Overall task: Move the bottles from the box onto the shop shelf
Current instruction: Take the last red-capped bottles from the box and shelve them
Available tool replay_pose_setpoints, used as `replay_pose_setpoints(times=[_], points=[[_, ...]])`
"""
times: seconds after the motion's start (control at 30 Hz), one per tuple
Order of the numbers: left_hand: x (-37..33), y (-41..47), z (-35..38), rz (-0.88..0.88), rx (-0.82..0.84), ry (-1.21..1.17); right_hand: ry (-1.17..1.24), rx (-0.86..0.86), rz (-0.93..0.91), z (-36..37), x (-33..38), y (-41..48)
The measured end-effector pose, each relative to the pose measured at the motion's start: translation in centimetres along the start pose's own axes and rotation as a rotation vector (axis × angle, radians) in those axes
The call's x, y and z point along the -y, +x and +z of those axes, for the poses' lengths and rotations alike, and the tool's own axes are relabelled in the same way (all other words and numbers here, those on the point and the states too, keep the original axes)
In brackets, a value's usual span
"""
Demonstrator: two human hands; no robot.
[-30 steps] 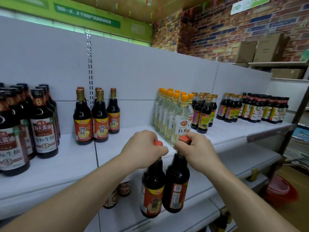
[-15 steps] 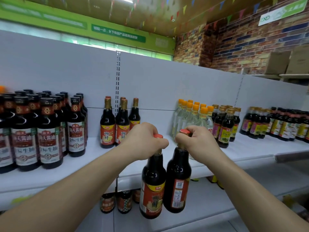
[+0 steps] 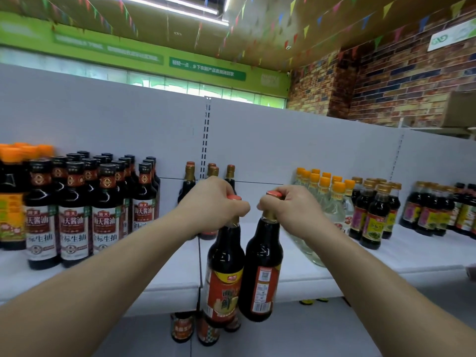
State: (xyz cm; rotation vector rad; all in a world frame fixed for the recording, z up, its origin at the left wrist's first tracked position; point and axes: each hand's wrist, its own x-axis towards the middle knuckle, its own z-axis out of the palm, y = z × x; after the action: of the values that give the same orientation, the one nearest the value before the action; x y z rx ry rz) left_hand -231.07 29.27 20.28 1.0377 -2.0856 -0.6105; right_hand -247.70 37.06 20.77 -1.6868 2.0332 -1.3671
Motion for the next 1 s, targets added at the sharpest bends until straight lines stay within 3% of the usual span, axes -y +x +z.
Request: replay_pose_setpoints(times=[1.0], points=[[4.6, 9.3, -0.5, -0.05, -0.045, 0.026, 0.064, 0.0, 0.053, 5.6, -1.2, 9.9]])
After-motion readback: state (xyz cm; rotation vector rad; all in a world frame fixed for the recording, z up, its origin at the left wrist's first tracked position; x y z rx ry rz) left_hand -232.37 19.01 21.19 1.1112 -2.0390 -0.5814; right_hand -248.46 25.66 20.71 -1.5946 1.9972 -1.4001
